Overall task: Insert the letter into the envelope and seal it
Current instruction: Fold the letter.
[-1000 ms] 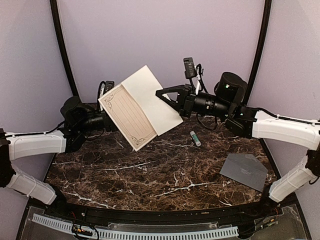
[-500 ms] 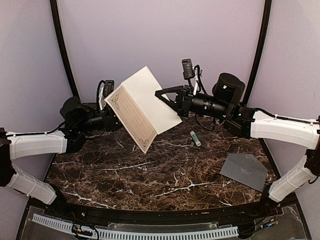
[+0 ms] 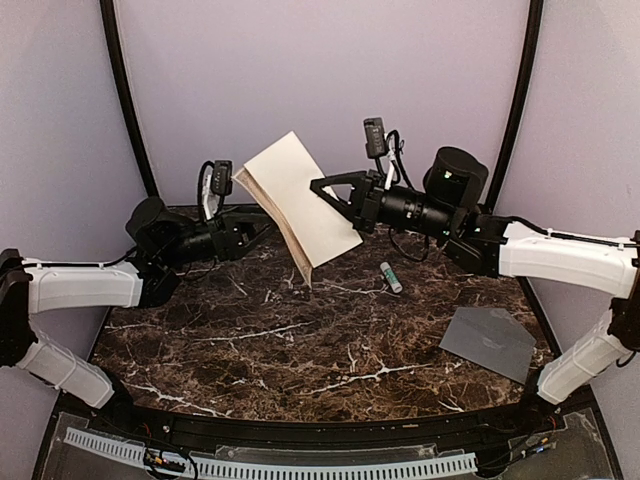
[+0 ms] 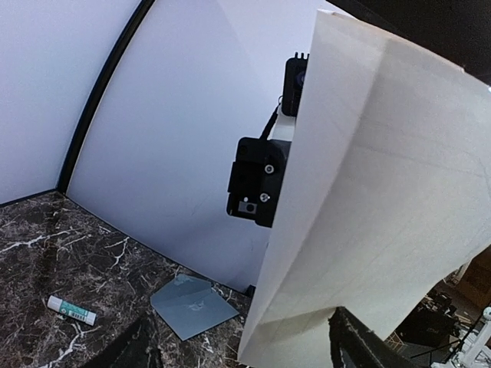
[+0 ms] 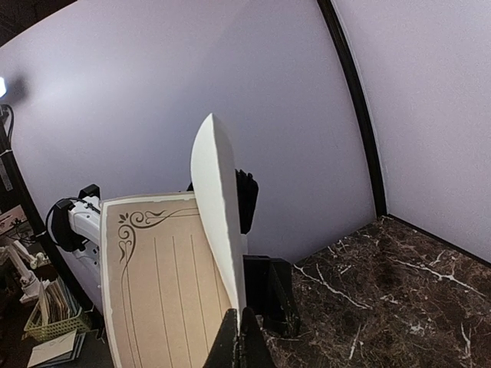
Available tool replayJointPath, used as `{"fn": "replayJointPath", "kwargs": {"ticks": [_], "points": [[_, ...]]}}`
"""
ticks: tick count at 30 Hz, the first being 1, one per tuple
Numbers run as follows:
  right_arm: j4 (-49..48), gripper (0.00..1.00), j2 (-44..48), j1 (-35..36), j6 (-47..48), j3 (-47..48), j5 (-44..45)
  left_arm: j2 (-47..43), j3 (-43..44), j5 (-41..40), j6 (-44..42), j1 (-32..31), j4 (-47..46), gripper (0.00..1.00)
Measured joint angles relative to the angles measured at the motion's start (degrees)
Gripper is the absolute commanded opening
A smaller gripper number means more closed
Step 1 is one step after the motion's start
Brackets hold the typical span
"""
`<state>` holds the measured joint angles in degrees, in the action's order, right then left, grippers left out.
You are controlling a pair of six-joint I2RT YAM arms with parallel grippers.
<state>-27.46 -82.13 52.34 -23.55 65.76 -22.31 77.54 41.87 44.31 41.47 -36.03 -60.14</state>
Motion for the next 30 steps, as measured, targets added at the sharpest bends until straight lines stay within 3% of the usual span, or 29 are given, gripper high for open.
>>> {"fn": "replayJointPath", "kwargs": {"ticks": [6,17,30], "points": [[-0.85,0.0,-0.94,0.0,-0.96,0.0,-2.21,1.16,0.0,-1.88,1.66,0.0,-2.29,0.7],[-2.62,0.0,-1.25,0.0,-2.08,-0.31,-3.23,2.6,0.0,-2.43,4.96,-0.02,-7.19,0.39],[-3.52,0.0,-1.27,0.0,-3.23,-0.55,-3.69,4.24,0.0,-1.53,7.74,-0.15,-11.21,0.21]]}}
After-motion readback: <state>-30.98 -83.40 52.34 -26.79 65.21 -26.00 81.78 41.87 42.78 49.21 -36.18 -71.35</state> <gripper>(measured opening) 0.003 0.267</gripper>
